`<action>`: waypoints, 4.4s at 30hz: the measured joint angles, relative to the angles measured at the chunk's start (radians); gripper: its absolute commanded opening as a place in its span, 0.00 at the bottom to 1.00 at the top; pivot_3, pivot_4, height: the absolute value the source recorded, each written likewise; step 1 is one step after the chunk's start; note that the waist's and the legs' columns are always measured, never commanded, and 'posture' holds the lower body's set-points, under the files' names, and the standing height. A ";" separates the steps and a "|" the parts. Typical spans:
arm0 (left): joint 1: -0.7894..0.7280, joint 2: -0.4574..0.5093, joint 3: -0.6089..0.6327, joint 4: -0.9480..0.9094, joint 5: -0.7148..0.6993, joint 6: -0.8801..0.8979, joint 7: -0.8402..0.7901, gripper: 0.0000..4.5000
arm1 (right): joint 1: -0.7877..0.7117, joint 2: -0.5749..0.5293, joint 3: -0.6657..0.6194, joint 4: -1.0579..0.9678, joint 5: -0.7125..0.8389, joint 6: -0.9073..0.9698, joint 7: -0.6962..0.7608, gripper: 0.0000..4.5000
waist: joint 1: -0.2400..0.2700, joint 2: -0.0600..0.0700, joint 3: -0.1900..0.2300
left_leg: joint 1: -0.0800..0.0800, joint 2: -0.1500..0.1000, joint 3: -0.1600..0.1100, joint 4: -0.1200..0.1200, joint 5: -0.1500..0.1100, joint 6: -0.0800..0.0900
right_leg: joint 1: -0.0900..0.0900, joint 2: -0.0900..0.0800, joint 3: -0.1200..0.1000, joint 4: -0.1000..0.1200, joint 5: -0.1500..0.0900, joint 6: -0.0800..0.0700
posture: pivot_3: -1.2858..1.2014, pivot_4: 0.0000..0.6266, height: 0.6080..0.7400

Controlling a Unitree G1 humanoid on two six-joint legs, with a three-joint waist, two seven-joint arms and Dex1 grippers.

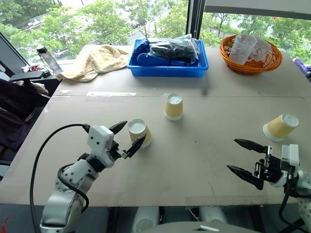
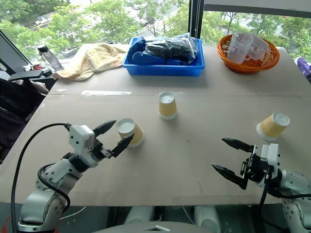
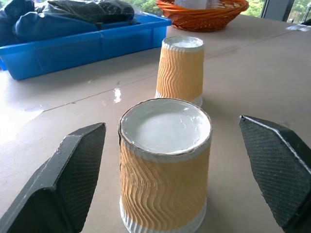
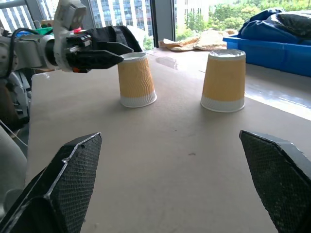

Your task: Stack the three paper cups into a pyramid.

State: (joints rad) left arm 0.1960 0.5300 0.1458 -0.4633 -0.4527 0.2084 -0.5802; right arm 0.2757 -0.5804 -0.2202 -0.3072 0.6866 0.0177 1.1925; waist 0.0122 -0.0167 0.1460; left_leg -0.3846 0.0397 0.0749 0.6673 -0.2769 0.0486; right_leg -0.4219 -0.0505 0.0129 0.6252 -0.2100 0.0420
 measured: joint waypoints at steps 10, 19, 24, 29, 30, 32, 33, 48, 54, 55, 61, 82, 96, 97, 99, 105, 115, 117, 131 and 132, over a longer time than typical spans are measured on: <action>-0.074 0.017 -0.037 0.044 0.036 0.075 -0.028 0.79 | -0.035 -0.002 0.004 -0.050 0.021 0.024 -0.023 1.00 | 0.001 -0.002 0.001 | 0.000 0.000 0.000 0.000 0.000 0.000 | 0.000 0.000 0.000 0.000 0.000 0.000 | 0.52 0.24 0.95; -0.076 0.016 -0.033 0.045 0.027 0.083 -0.061 0.53 | -0.034 -0.002 0.004 -0.050 0.025 0.025 -0.025 1.00 | 0.001 -0.002 0.001 | 0.000 0.000 0.000 0.001 0.000 0.000 | 0.000 0.000 0.000 0.000 0.000 0.000 | 0.52 0.24 0.95; -0.185 0.020 -0.139 0.083 0.024 0.068 -0.198 0.53 | -0.031 -0.016 -0.008 -0.049 0.029 0.038 -0.022 1.00 | 0.007 -0.002 0.001 | -0.001 -0.002 -0.001 0.002 0.000 0.000 | 0.001 -0.001 0.000 0.000 0.000 0.000 | 0.52 0.24 0.95; -0.360 -0.020 -0.320 0.165 0.044 0.052 -0.347 0.53 | -0.013 -0.038 -0.038 -0.041 0.030 0.043 -0.019 1.00 | 0.003 -0.002 0.001 | 0.000 -0.002 -0.001 0.002 0.000 0.000 | 0.003 0.001 0.000 0.000 0.000 0.000 | 0.52 0.24 0.95; -0.390 -0.024 -0.367 0.178 0.058 0.039 -0.391 0.53 | -0.010 -0.038 -0.041 -0.042 0.030 0.043 -0.022 1.00 | 0.001 -0.002 0.001 | 0.000 -0.002 -0.001 0.002 0.000 0.000 | 0.003 0.001 0.000 0.000 0.000 0.000 | 0.52 0.24 0.95; -0.416 -0.025 -0.413 0.202 0.079 0.005 -0.441 0.53 | 0.001 -0.038 -0.047 -0.044 0.028 0.043 -0.027 1.00 | -0.001 -0.002 0.001 | 0.001 -0.003 -0.001 0.002 0.000 0.000 | 0.003 0.003 0.001 0.000 0.000 0.000 | 0.52 0.24 0.95; -0.432 -0.032 -0.437 0.232 0.098 -0.022 -0.465 0.53 | 0.007 -0.035 -0.051 -0.046 0.026 0.043 -0.035 1.00 | 0.000 -0.002 0.001 | 0.001 -0.002 -0.001 0.002 0.000 0.000 | 0.003 0.004 0.001 0.000 0.000 0.000 | 0.52 0.24 0.95; -0.457 0.044 -0.417 0.312 0.112 -0.065 -0.578 0.98 | -0.049 0.032 -0.021 -0.118 -0.016 0.083 -0.224 1.00 | -0.006 -0.004 0.002 | 0.002 0.000 -0.002 0.002 0.000 0.000 | 0.003 0.003 0.001 0.001 0.000 0.000 | 0.52 0.24 0.95; -0.381 0.142 -0.179 0.186 -0.050 0.022 -0.554 0.98 | -0.289 0.065 0.121 -0.064 -0.126 0.194 -0.375 1.00 | -0.022 -0.004 0.003 | 0.001 0.001 -0.002 0.002 0.000 0.000 | 0.002 0.003 0.001 0.001 0.000 0.000 | 0.52 0.24 0.95; -0.369 0.157 -0.123 0.158 -0.087 0.050 -0.535 0.98 | -0.352 0.078 0.157 -0.028 -0.150 0.213 -0.388 1.00 | -0.024 -0.004 0.004 | 0.001 0.001 -0.002 0.002 0.000 0.000 | 0.002 0.003 0.001 0.001 0.000 0.000 | 0.52 0.24 0.95; -0.286 0.252 0.163 0.101 -0.229 0.221 -0.412 0.98 | -0.762 0.227 0.322 0.346 -0.302 0.215 -0.402 1.00 | -0.029 -0.004 0.005 | 0.000 0.001 -0.002 0.002 0.000 0.000 | 0.001 0.003 0.000 0.001 0.000 0.000 | 0.52 0.24 0.95; -0.144 0.302 0.374 -0.036 -0.355 0.375 -0.311 1.00 | -1.146 0.442 0.360 1.052 -0.459 0.013 -0.297 0.53 | -0.032 -0.004 0.005 | -0.013 -0.001 -0.003 0.001 0.005 -0.008 | -0.010 -0.001 -0.005 0.004 0.003 0.004 | 0.52 0.24 0.95; -0.435 0.335 0.014 0.060 -0.275 0.323 -0.528 1.00 | -0.714 0.137 0.208 0.430 -0.301 0.256 -0.228 0.52 | -0.007 -0.004 0.005 | -0.015 -0.003 -0.001 0.002 0.005 -0.008 | -0.010 -0.001 -0.006 0.001 0.003 0.004 | 0.52 0.24 0.95; -0.471 0.333 -0.018 0.079 -0.264 0.314 -0.556 1.00 | -0.654 0.110 0.192 0.359 -0.278 0.285 -0.226 0.52 | -0.008 -0.004 0.005 | -0.015 -0.003 -0.001 0.002 0.005 -0.008 | -0.010 0.001 -0.006 0.001 0.003 0.004 | 0.52 0.24 0.95; -0.520 0.330 -0.066 0.107 -0.247 0.295 -0.605 1.00 | -0.566 0.076 0.167 0.248 -0.240 0.328 -0.227 0.52 | -0.019 -0.004 0.005 | -0.013 -0.002 -0.001 0.002 0.003 -0.004 | -0.010 0.003 -0.005 0.002 0.003 0.004 | 0.52 0.24 0.95; -0.660 0.305 -0.217 0.218 -0.183 0.215 -0.810 1.00 | -0.209 0.013 0.062 -0.040 -0.157 0.341 -0.221 0.52 | -0.018 -0.004 0.005 | -0.012 -0.001 -0.002 0.002 0.002 -0.003 | -0.009 0.008 -0.004 0.003 0.003 0.004 | 0.52 0.24 0.95; -0.724 0.278 -0.269 0.299 -0.136 0.157 -0.920 1.00 | -0.068 0.032 0.104 -0.144 -0.182 0.269 -0.243 0.52 | -0.022 -0.005 0.004 | -0.011 -0.001 -0.002 0.005 0.002 -0.003 | -0.009 0.008 0.003 0.003 0.003 0.004 | 0.52 0.24 0.95; -0.724 0.278 -0.269 0.299 -0.136 0.157 -0.922 1.00 | -0.069 0.039 0.117 -0.144 -0.189 0.257 -0.257 0.52 | -0.019 -0.005 0.004 | -0.011 -0.001 -0.003 0.006 0.002 -0.003 | -0.009 0.008 0.003 0.003 0.003 0.004 | 0.52 0.24 0.95; -0.733 0.258 -0.269 0.322 -0.121 0.161 -0.940 1.00 | -0.058 0.005 0.073 -0.144 -0.123 0.260 -0.256 1.00 | -0.013 -0.005 0.004 | -0.012 -0.001 -0.003 0.006 0.002 -0.003 | -0.008 0.008 0.002 0.003 0.003 0.004 | 0.52 0.24 0.95; -0.737 0.253 -0.269 0.324 -0.125 0.167 -0.940 1.00 | -0.048 0.003 0.055 -0.144 -0.112 0.259 -0.251 1.00 | -0.010 -0.005 0.004 | -0.012 -0.001 -0.003 0.006 0.002 -0.003 | -0.008 0.008 0.002 0.003 0.003 0.004 | 0.52 0.24 0.95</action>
State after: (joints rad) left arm -0.5407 0.7828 -0.1227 -0.1392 -0.5774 0.3751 -1.5202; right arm 0.2280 -0.5778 -0.1657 -0.4516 0.5746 0.2766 0.9414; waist 0.0017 -0.0217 0.1502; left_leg -0.3963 0.0382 0.0720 0.6733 -0.2747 0.0457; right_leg -0.4301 -0.0422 0.0153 0.6282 -0.2069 0.0463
